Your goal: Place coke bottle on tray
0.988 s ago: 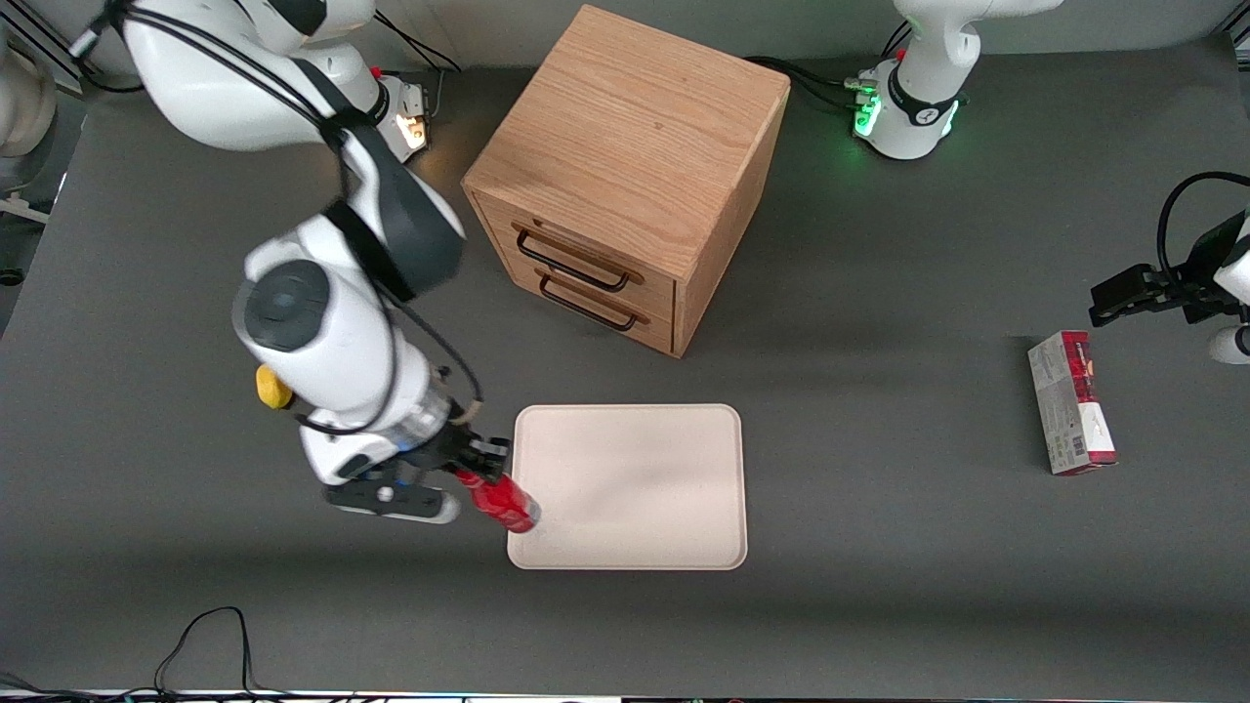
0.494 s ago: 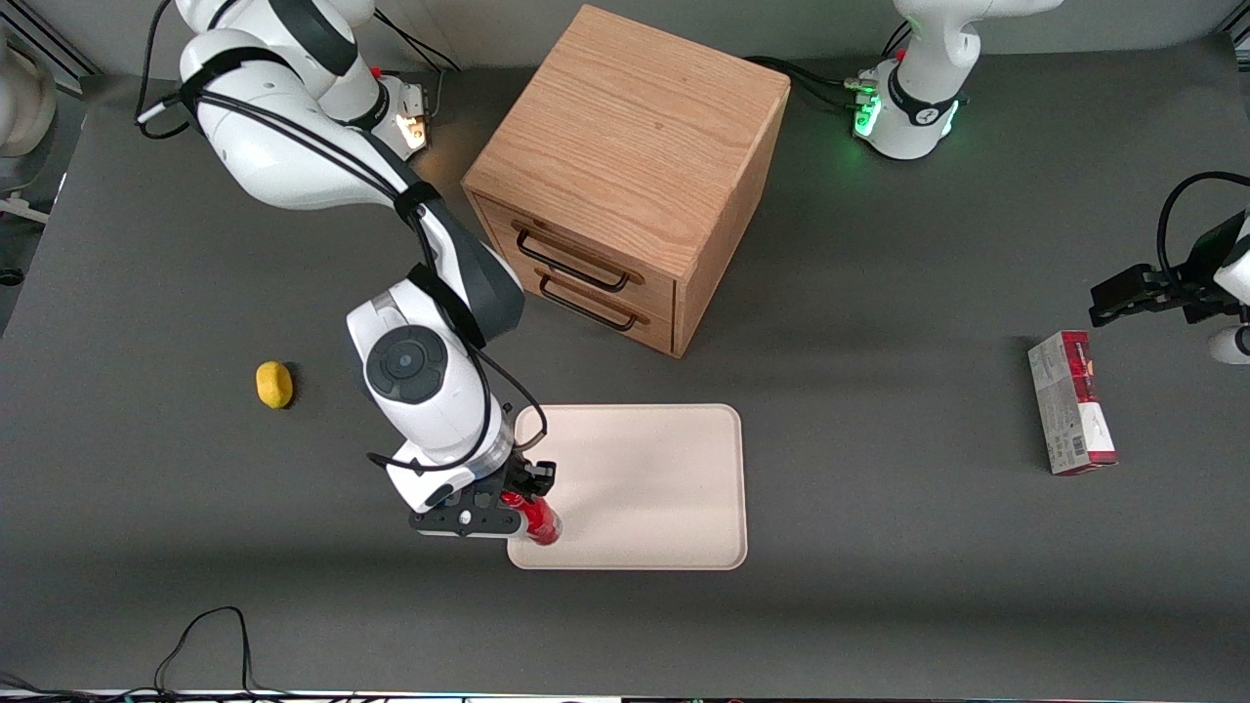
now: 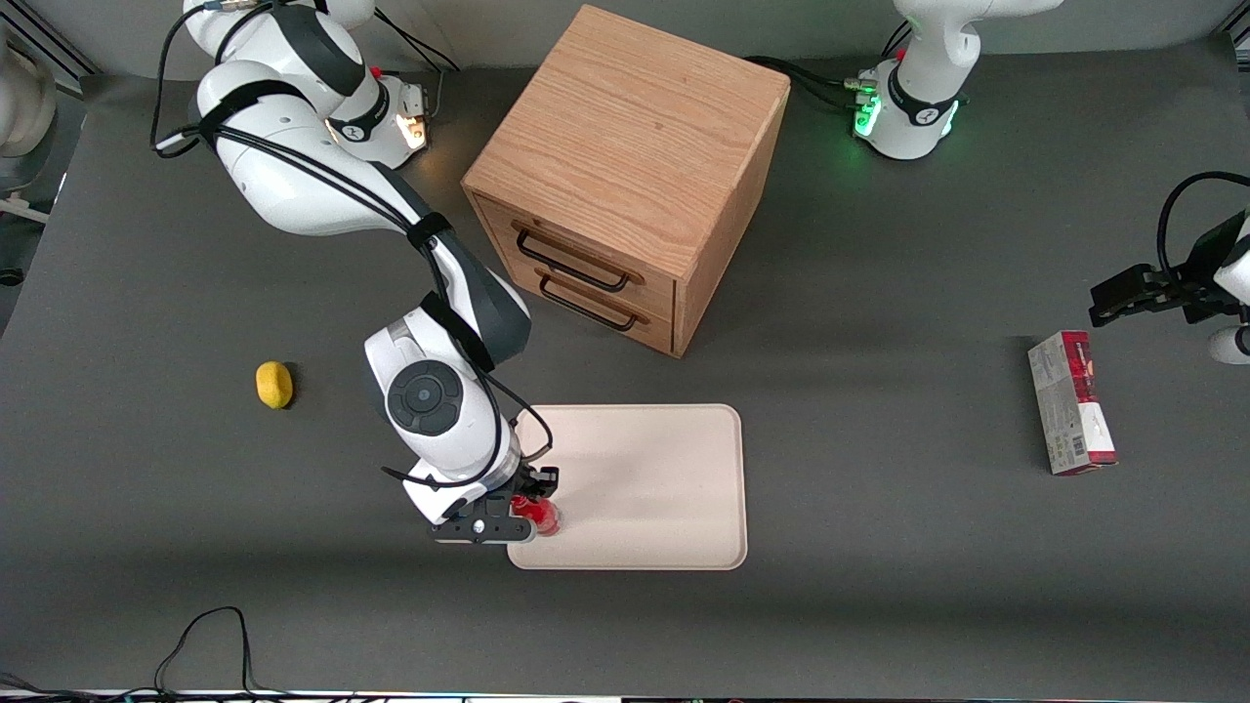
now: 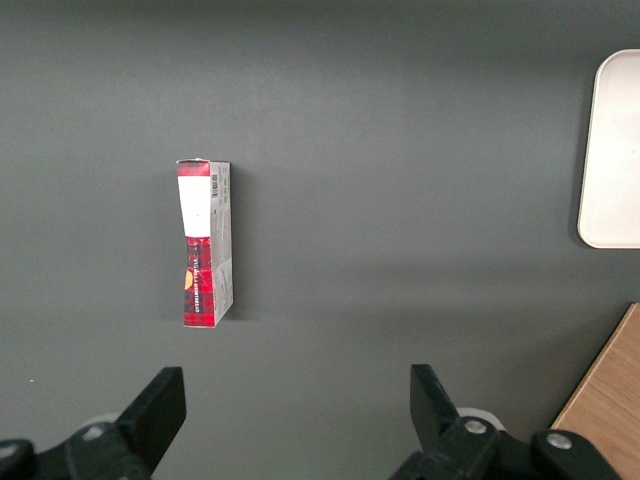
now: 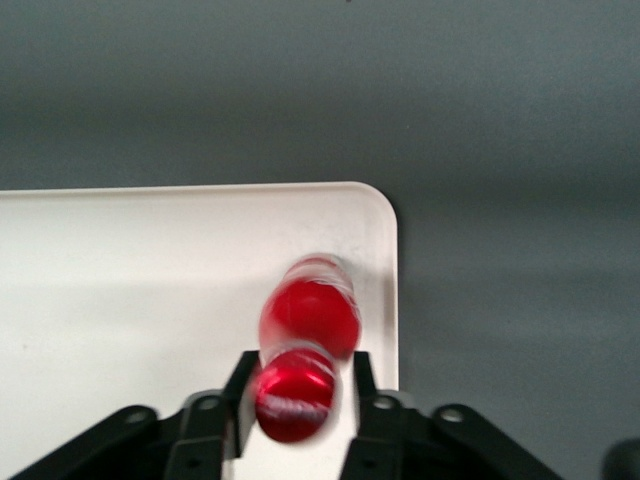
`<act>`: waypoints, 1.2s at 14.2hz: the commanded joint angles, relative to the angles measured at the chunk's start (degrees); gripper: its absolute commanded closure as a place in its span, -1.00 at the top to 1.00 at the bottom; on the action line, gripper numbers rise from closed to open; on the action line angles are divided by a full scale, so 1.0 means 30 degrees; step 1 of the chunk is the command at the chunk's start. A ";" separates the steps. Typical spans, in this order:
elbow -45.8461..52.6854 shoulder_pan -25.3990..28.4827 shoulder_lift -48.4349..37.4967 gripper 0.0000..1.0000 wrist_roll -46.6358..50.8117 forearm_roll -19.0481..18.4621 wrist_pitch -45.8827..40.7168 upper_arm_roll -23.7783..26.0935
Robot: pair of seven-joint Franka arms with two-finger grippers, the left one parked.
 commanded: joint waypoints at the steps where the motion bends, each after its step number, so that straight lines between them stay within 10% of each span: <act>1: 0.0839 0.0063 0.0206 1.00 -0.0114 -0.0490 -0.0008 0.0053; 7: 0.0053 -0.0200 -0.3184 1.00 -0.0726 -0.0228 -0.3423 -0.1087; 12: -0.7758 -0.0933 -1.1087 1.00 -0.6575 0.6705 -0.4488 -0.7022; 17: -1.5233 -0.1370 -1.8296 1.00 -0.9693 0.7185 -0.4637 -1.0022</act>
